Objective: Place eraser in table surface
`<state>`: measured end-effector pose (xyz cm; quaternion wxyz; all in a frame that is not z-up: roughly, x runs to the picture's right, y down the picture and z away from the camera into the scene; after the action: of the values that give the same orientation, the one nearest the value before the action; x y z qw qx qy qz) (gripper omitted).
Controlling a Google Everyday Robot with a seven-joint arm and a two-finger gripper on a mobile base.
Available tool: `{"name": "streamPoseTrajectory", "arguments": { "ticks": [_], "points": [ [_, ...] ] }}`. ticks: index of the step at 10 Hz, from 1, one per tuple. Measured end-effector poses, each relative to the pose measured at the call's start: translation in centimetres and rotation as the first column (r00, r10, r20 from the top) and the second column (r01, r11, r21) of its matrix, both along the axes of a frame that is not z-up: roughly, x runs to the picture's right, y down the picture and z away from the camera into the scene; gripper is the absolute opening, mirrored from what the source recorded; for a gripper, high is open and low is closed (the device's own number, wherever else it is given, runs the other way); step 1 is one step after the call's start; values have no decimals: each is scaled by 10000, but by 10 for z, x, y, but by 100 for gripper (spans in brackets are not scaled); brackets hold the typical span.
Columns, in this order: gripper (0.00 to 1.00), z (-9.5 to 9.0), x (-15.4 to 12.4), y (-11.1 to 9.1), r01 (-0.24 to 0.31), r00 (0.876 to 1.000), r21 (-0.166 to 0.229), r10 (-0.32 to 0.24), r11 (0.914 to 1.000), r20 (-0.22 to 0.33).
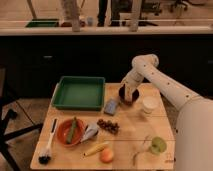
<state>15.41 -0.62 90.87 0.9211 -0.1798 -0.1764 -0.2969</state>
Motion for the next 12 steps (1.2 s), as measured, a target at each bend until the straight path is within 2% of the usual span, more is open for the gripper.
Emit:
{"name": "streamPoseTrajectory", "arguments": {
  "ticks": [3,8,12],
  "points": [
    [70,7,11,3,235,9997,-174,-235,9996,-16],
    [71,17,21,12,879,9961,-514,-876,9948,70],
    [71,20,11,17,1379,9900,-628,-1356,9884,397]
  ]
}}
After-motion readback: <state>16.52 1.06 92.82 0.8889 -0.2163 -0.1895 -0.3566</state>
